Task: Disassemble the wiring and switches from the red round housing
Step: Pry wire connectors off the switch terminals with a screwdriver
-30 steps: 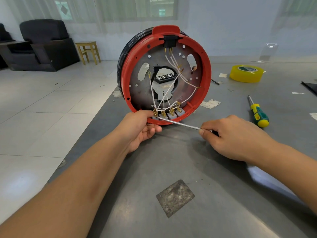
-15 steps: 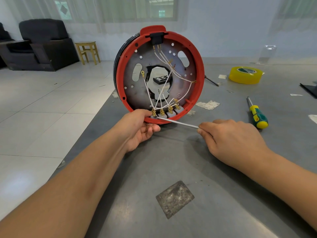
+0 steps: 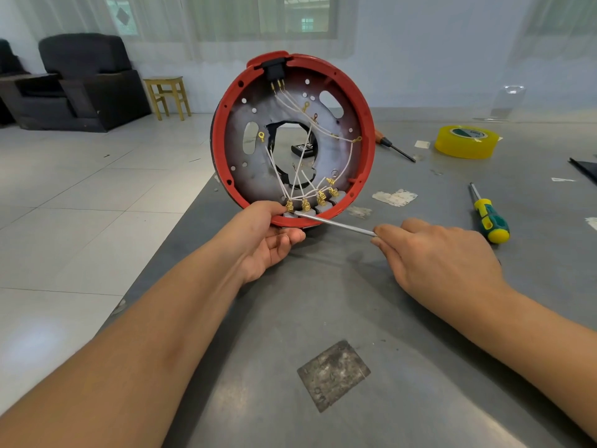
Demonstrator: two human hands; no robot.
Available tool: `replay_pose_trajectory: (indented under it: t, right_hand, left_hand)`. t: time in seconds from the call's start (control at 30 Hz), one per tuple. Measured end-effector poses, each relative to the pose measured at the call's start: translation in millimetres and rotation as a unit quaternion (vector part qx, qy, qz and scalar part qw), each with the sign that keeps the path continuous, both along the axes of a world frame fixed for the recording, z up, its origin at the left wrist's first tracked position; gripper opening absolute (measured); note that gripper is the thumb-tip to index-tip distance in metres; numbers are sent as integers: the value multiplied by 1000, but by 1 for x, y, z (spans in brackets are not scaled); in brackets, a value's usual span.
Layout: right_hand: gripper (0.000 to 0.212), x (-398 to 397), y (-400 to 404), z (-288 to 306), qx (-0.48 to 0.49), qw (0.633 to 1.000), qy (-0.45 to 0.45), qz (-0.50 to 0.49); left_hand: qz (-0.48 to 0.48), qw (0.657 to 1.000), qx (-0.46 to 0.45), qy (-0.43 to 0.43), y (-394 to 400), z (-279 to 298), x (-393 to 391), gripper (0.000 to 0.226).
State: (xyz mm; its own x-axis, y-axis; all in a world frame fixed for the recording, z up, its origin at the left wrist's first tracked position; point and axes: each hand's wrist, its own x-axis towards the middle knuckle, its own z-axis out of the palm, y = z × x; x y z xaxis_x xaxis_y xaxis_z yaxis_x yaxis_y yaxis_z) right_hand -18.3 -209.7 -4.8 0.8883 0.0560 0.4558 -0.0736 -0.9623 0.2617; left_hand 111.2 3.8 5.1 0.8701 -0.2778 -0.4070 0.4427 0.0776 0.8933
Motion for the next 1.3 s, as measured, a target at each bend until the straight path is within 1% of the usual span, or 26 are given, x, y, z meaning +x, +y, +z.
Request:
replay_pose_trajectory:
  t: [0.13, 0.3, 0.63, 0.93, 1.1, 1.23, 1.3]
  right_hand:
    - [56, 0, 0, 0, -6, 1000, -2, 6]
    - [51, 2, -6, 0, 15, 1000, -27, -1]
    - [49, 6, -18, -5, 39, 999, -4, 27]
    - [57, 7, -21, -1, 40, 998, -1, 46]
    - [69, 6, -21, 1, 34, 999, -13, 39]
    - [57, 7, -23, 0, 33, 998, -13, 45]
    - [54, 8, -23, 0, 31, 998, -13, 50]
  left_hand:
    - [6, 1000, -8, 7, 1, 1, 0, 32]
    - [12, 1000, -16, 4, 1, 1, -1, 28]
    - [0, 1000, -19, 1, 1, 0, -1, 25]
    - [-15, 1000, -4, -7, 0, -4, 1, 25]
    - [-15, 1000, -2, -6, 0, -5, 1, 24]
    - [-18, 1000, -1, -7, 0, -5, 1, 25]
    - [-19, 1000, 1, -8, -1, -5, 1, 26]
